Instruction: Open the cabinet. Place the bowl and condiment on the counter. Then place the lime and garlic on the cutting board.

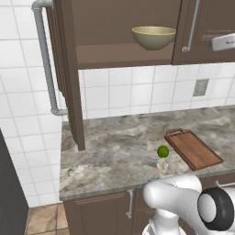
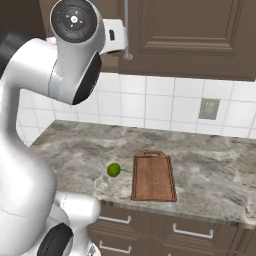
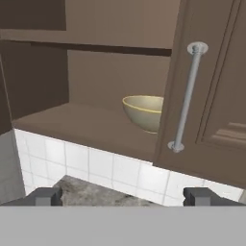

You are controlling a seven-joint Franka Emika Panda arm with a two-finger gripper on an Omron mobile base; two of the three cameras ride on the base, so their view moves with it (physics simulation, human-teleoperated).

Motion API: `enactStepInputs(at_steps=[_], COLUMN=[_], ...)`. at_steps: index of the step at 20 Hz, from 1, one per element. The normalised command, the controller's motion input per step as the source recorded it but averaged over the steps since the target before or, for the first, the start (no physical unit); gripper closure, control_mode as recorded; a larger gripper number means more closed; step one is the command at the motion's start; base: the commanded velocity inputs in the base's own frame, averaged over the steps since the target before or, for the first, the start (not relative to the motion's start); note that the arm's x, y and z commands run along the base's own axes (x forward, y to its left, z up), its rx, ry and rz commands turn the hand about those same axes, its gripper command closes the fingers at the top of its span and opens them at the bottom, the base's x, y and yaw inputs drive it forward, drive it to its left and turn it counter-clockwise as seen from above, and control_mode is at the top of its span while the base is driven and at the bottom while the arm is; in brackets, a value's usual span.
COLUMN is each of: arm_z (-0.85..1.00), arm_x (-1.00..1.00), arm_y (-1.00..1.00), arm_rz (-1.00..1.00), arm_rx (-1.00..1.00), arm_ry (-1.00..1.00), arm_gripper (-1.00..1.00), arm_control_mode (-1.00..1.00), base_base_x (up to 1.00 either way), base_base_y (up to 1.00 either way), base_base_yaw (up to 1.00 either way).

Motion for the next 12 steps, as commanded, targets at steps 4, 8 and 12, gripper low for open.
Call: enactStepInputs(at_steps=[4,8,12], arm_z=[-0.36,0.0,0.0], arm_x=[0.86,0.82,0.69], arm_y=[-0.04,-0.11,-0.29], arm_rz=[-0.21,-0.24,-0.17], arm_rx=[-0.02,0.03,0.05], arm_ry=[0.0,0.07,0.02], arm_gripper=[-1.0,-1.0,-1.0], arm_control_mode=[-1.0,-1.0,-1.0], base_base_x=[0.0,0.0,0.0], base_base_y=[0.0,0.0,0.0], base_base_yaw=[0.0,0.0,0.0])
